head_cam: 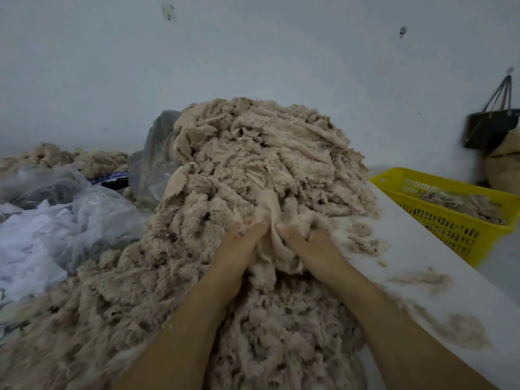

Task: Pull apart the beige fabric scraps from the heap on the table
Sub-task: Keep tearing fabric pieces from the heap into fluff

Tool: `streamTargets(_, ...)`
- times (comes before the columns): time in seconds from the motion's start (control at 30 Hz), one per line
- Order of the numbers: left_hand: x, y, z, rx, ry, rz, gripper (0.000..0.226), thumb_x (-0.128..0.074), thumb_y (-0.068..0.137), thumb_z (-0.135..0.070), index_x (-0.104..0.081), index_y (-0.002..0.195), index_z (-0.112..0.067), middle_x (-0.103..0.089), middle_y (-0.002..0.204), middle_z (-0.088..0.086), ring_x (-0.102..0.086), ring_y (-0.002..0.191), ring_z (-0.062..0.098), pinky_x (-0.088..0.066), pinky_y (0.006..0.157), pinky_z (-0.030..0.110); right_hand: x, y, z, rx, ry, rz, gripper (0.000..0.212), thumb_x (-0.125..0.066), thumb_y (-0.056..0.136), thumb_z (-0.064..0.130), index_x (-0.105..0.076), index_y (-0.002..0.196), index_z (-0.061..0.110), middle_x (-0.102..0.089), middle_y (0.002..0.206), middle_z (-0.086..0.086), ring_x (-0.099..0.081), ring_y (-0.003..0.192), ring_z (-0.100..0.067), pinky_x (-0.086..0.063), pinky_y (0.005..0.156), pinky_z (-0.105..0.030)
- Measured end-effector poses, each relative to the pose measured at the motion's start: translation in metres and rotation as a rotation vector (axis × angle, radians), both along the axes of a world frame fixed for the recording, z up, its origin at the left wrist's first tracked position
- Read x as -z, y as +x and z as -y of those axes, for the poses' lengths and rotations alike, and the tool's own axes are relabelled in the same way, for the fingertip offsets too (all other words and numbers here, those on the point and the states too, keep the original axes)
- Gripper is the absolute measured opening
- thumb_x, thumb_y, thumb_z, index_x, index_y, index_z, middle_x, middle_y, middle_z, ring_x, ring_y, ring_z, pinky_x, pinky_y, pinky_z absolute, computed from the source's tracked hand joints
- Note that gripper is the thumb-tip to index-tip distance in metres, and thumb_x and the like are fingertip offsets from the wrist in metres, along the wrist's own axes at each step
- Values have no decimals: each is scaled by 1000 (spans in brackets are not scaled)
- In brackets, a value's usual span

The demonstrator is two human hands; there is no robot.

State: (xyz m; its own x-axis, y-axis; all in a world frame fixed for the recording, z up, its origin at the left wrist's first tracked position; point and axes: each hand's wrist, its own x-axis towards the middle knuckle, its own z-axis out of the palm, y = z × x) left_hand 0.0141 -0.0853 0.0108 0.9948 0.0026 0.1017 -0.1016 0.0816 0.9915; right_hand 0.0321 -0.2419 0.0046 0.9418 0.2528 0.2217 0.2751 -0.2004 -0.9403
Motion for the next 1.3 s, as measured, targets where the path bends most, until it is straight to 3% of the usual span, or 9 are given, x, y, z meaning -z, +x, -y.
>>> streamTargets(0.1, 1, -1, 2, 25, 101, -45, 34, -60, 96, -34, -68, 70, -15, -65, 60, 13, -59, 46, 19, -46, 45, 20, 3, 1, 0, -48, 0, -25, 58, -56, 65, 84, -75, 66, 29, -74, 67, 4, -70, 67, -6, -52, 61, -15)
streamTargets(0.27, 1, 1, 1, 15, 34, -46, 30, -68, 92, -35, -75, 94, -7, -71, 96, 30, -67, 82, 35, -53, 75, 37, 3, 4, 6, 66, -39, -23, 68, -51, 60, 92, -39, 41, 27, -36, 43, 10, -37, 42, -10, -29, 43, -15)
streamTargets(0.43, -3, 7, -7, -108, -216, -30, 16, -71, 89, -23, -81, 84, -12, -77, 97, 14, -75, 89, 23, -60, 70, 27, -4, 7, 7, 169, 48, 86, 59, -44, 58, 99, -59, 85, 49, -64, 84, 18, -59, 69, 4, -40, 61, -13)
streamTargets(0.53, -4, 5, -9, -107, -243, -18, 15, -71, 89, -23, -82, 86, -13, -77, 98, 13, -75, 91, 24, -59, 69, 26, -5, 8, 8, 10, 33, 47, 71, -57, 62, 89, -46, 123, 54, -52, 115, 40, -54, 98, 21, -46, 71, -8)
streamTargets(0.7, -4, 1, -1, -103, -182, -55, 28, -69, 90, -35, -76, 85, -8, -77, 85, 10, -75, 79, 20, -57, 65, 27, 8, 11, 5, 43, -178, 107, 16, -59, 97, 33, -55, 84, 24, -54, 66, 16, -49, 53, 4, -37, 49, -12)
streamTargets(0.83, -8, 4, -8, -236, -239, -60, 36, -57, 99, -36, -80, 75, -23, -78, 90, 5, -74, 85, 18, -58, 77, 34, -8, 19, 32, 357, 720, -81, 19, -52, 102, 33, -64, 104, 19, -67, 87, 1, -66, 76, -13, -53, 63, -28)
streamTargets(0.93, -8, 6, -11, -340, -268, -84, 42, -53, 99, -43, -77, 71, -24, -77, 89, 5, -71, 84, 21, -57, 79, 40, -12, 21, 54, 420, 1362, -152, 61, -52, 95, 59, -44, 132, 11, -64, 114, -9, -73, 92, -20, -58, 69, -28)
streamTargets(1.13, -7, 7, -9, -213, -384, -126, 48, -46, 103, -44, -75, 80, -14, -77, 97, 10, -73, 84, 21, -58, 74, 35, -1, 18, 19, 247, 426, -93, 41, -52, 93, 61, -66, 106, 25, -74, 100, 2, -72, 76, -13, -55, 68, -30)
streamTargets(1.3, 0, 12, -3, -33, -382, -119, 50, -37, 106, -40, -73, 102, -6, -77, 92, 7, -70, 74, 15, -59, 64, 26, 17, 5, -9, -165, -247, 78, 16, -60, 80, 73, -59, 93, 64, -65, 95, 39, -61, 87, 17, -42, 65, -1)
